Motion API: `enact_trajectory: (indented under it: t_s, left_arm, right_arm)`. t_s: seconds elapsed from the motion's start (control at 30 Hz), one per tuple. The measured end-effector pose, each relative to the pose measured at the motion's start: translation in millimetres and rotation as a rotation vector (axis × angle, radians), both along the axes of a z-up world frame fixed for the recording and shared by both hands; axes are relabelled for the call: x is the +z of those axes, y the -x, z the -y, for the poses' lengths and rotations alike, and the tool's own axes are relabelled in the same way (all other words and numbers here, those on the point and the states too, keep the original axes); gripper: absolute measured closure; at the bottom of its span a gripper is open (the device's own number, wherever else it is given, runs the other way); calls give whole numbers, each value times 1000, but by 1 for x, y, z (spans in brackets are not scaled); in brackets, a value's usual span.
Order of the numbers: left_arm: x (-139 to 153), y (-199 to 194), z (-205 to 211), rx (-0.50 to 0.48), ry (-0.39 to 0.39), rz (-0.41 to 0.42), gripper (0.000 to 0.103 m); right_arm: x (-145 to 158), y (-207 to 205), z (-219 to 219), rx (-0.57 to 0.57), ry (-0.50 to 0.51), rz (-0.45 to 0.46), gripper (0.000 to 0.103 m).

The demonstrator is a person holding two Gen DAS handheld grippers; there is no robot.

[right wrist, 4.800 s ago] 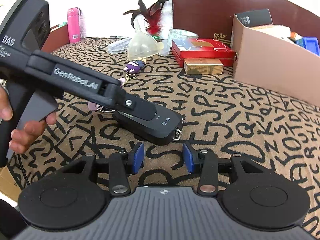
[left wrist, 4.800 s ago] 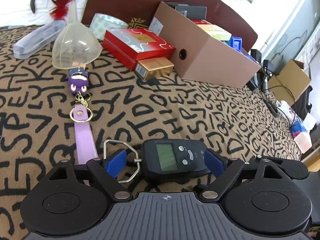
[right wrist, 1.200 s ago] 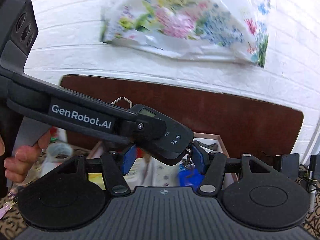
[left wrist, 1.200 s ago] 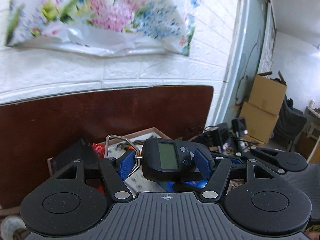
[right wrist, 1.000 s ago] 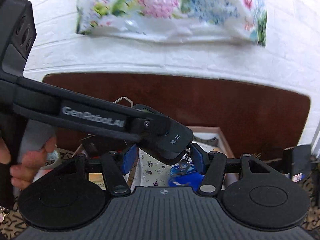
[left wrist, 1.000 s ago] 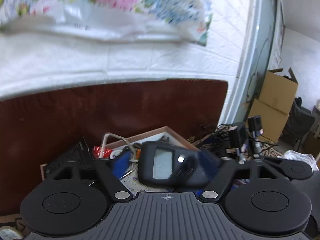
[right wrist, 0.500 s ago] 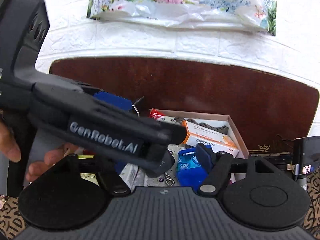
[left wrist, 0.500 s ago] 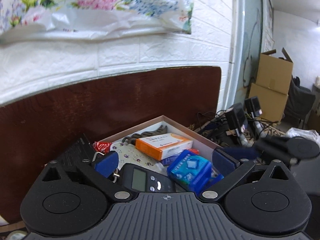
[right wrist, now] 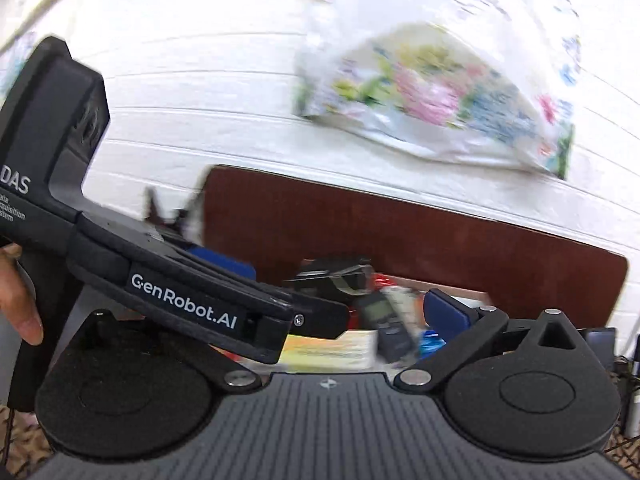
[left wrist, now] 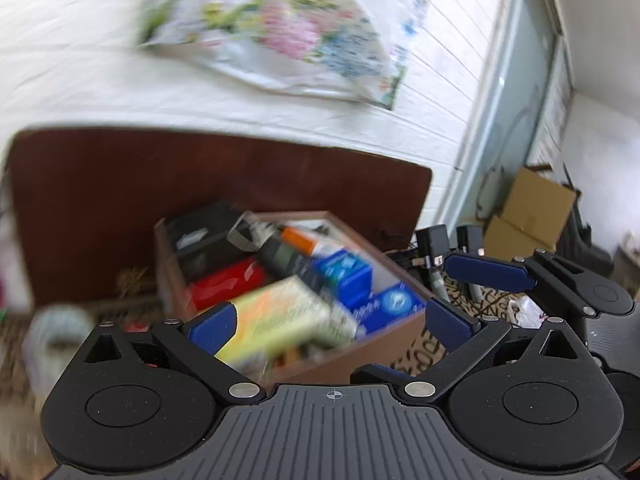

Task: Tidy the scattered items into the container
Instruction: 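Grasp the purple figure keychain with the left gripper while the right gripper grasps the gold box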

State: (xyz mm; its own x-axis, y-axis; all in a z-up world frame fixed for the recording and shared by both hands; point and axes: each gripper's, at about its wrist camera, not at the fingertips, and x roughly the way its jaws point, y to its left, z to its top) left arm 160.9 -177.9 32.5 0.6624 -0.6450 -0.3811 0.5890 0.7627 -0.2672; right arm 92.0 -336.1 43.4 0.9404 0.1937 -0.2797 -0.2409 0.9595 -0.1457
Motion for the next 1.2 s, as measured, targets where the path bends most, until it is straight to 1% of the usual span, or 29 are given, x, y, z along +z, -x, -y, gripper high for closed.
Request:
enact_trajectory:
  t_s: [0.13, 0.27, 0.37, 0.47, 0.53, 0.6, 0.67, 0.77, 0.83, 0.9, 1.0, 1.13, 1.2]
  left_arm:
    - [-34, 37, -41, 86, 21, -35, 0]
    - [-71, 64, -80, 163, 28, -111, 0]
    - [-92, 80, -108, 211, 20, -150, 0]
    - [-108, 91, -137, 269, -12, -167, 0]
    - [-117, 94, -155, 295, -20, -189, 0]
    - [-125, 90, -170, 333, -18, -235, 0]
    - [-130, 83, -180, 354, -2, -270, 0]
    - [-131, 72, -185, 357, 19, -271, 0]
    - [-133, 62, -186, 355, 17, -263, 0]
    - [-137, 50, -186, 352, 12, -273, 1]
    - [-142, 28, -186, 348, -5, -299, 6]
    - [-150, 5, -187, 363, -21, -319, 10]
    - [-151, 0, -186, 361, -37, -303, 12]
  right_arm:
    - [-24, 29, -40, 64, 30, -18, 0]
    - [-56, 46, -75, 117, 42, -75, 0]
    - [-81, 53, -98, 146, 25, -136, 1]
    - [-101, 55, -117, 170, -10, -196, 1]
    - [-113, 57, -129, 183, -22, -234, 1]
    - [-122, 57, -142, 197, -11, -262, 1]
    - [-127, 54, -153, 197, 24, -267, 1]
    - [-129, 45, -158, 180, 55, -271, 1]
    - [-129, 37, -155, 156, 44, -289, 1]
    - [-132, 28, -151, 131, 19, -315, 1]
    - [-139, 17, -148, 117, -10, -349, 1]
    - [-149, 1, -148, 73, -5, -373, 2]
    - [-153, -10, -145, 53, -21, -385, 2]
